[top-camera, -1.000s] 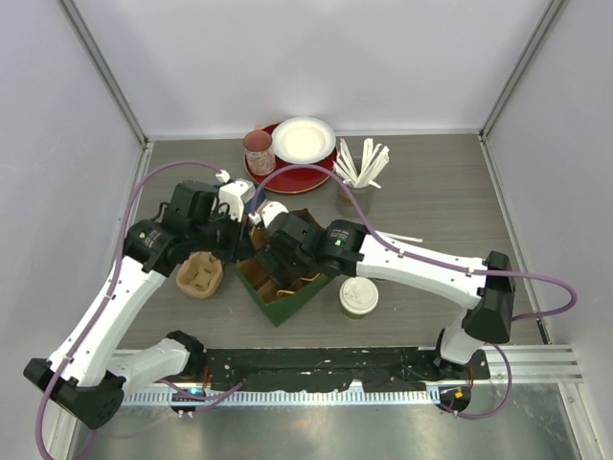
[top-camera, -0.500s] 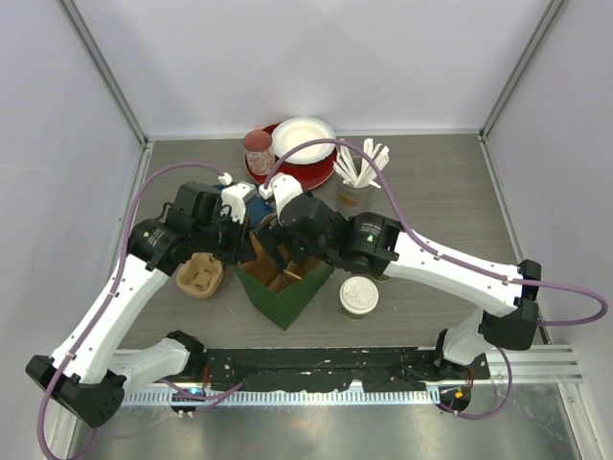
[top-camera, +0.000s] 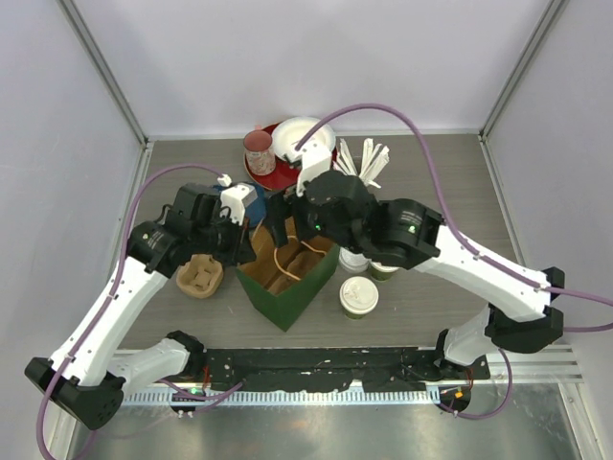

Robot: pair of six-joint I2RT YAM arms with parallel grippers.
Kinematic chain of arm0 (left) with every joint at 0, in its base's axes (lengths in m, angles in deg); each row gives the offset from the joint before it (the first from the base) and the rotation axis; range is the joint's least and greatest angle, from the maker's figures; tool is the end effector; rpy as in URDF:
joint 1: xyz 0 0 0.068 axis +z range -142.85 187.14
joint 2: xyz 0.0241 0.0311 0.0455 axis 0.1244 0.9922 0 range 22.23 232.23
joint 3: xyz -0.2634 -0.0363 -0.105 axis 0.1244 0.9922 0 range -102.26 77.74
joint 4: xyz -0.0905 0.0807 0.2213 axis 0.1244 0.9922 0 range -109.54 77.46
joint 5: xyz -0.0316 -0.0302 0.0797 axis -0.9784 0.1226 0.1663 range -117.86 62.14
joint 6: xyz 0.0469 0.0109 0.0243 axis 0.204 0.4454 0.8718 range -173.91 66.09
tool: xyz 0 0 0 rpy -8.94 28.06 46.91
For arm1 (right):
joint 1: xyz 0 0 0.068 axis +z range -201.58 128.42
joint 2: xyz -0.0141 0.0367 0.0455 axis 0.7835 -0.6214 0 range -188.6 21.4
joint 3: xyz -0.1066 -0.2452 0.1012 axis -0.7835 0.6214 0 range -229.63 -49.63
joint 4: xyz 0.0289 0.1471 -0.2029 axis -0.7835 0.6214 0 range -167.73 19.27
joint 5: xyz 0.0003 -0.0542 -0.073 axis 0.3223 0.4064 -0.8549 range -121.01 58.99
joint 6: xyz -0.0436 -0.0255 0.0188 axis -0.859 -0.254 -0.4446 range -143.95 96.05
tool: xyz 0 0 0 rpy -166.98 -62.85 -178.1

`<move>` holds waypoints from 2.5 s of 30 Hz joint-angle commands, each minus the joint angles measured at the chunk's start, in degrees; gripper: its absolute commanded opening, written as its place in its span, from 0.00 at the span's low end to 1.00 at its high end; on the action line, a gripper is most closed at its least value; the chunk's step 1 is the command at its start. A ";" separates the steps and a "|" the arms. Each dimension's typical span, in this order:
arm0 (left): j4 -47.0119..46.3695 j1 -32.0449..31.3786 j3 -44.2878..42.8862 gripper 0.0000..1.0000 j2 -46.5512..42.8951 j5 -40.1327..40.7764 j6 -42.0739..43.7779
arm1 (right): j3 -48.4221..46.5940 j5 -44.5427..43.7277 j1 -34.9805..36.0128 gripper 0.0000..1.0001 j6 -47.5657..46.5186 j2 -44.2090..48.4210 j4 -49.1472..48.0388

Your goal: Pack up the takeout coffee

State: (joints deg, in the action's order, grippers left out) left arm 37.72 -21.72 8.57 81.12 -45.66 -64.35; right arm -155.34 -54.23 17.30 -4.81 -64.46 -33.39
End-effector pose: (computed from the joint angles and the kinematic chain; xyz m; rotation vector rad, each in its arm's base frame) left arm 0.1445 -0.0921 0.3732 0.5413 2.3931 -0.6855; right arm 0.1205 0.2727 0.4823 -0.5993 1.9192 0.5966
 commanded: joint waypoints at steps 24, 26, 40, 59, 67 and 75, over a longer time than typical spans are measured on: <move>-3.02 -0.23 1.23 0.00 -2.64 -1.18 0.24 | 36.27 3.75 -35.11 0.62 11.17 23.55 13.67; -3.02 -0.23 1.23 0.00 -2.56 -1.44 0.15 | 35.75 0.83 -38.37 0.63 13.55 22.06 15.25; -3.47 -0.23 1.05 0.00 -2.47 -2.24 -0.20 | 37.16 19.17 -43.74 0.69 -11.73 16.96 6.90; -3.46 -0.23 0.52 0.00 -2.20 -2.06 0.42 | 41.20 31.22 -50.86 0.53 -26.08 12.21 0.93; -3.11 -0.23 0.70 0.00 -2.47 -1.89 0.68 | 42.69 33.25 -52.45 0.69 -28.80 11.69 1.98; -3.38 -0.23 0.88 0.00 -2.29 -2.06 0.68 | 45.41 33.51 -52.54 0.69 -29.33 11.51 0.58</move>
State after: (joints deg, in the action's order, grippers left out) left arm 36.84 -21.74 9.75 79.57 -46.52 -64.06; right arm -111.32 -21.38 -34.96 -32.92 -53.01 -30.72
